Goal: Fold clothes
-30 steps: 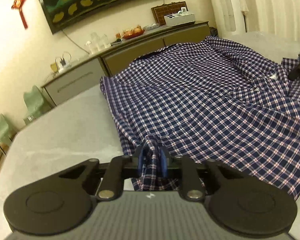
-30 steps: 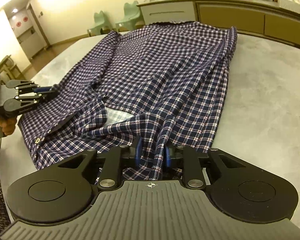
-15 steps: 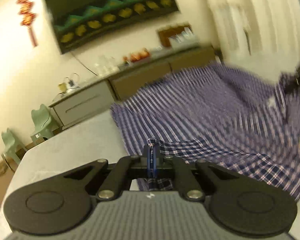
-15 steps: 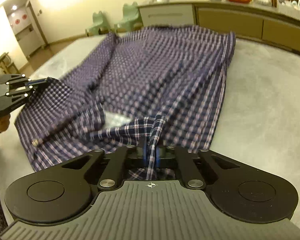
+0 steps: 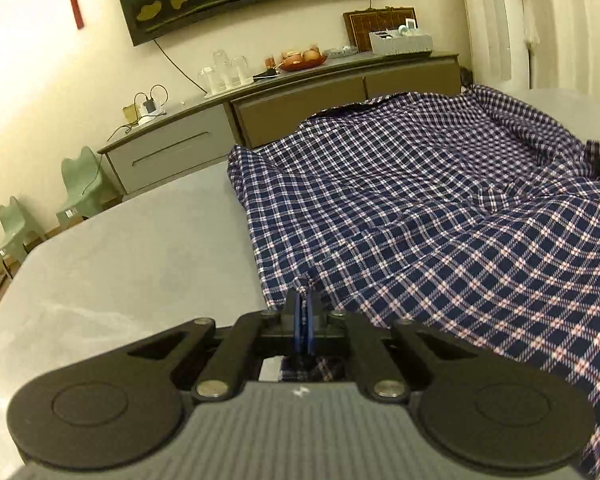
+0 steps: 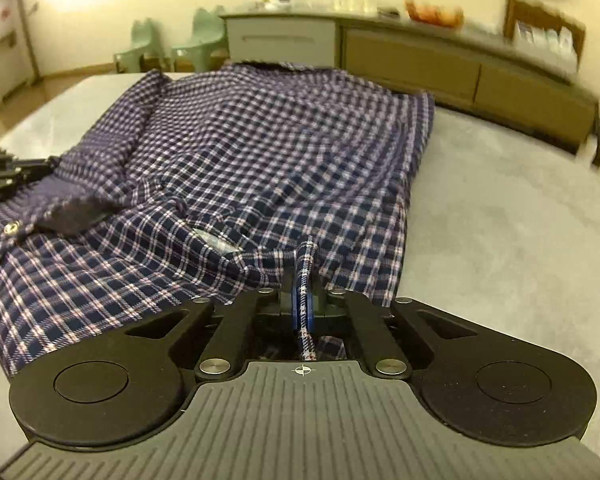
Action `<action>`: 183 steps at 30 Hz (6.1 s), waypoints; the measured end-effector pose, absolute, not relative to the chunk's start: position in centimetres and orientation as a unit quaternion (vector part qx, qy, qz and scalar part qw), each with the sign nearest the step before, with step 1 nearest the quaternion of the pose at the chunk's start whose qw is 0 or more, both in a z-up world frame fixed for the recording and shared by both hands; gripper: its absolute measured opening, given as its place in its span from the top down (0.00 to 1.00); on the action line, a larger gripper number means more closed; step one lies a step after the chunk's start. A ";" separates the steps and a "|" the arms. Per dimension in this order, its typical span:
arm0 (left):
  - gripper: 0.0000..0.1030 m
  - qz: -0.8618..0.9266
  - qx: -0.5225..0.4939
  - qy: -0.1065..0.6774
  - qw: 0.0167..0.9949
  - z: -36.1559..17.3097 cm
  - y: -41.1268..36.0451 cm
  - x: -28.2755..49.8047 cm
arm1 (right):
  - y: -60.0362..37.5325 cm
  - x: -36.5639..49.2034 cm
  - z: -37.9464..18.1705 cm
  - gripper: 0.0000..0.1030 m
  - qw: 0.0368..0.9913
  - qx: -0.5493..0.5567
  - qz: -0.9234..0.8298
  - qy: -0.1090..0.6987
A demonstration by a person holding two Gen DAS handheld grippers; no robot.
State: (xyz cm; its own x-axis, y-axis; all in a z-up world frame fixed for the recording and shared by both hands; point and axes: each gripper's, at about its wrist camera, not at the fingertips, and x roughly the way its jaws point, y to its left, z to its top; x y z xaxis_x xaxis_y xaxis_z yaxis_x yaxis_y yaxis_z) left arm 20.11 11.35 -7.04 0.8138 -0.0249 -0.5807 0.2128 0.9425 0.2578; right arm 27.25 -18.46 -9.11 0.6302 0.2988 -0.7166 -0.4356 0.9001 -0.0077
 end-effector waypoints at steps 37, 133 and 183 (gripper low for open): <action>0.95 -0.162 0.258 0.260 0.916 -9.2 0.6 7.2 | -19.6 17.1 -7.6 0.60 0.915 -0.120 0.174 0.344; 0.85 -0.007 0.285 0.277 0.917 -11.1 7.9 24.0 | -20.3 29.6 -11.2 0.97 0.919 -0.159 0.140 0.333; 0.99 -0.093 0.197 0.340 0.915 -7.2 7.1 9.6 | -13.9 14.5 -12.6 0.94 0.855 -0.397 0.138 0.304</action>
State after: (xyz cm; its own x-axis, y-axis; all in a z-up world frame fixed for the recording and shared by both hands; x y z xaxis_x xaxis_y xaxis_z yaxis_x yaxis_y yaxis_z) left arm 9.62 7.06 -7.25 0.7519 -0.0356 -0.6583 0.3037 0.9050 0.2979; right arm 14.51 -13.86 -12.57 0.7769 -0.0056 -0.6296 -0.4772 0.6471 -0.5945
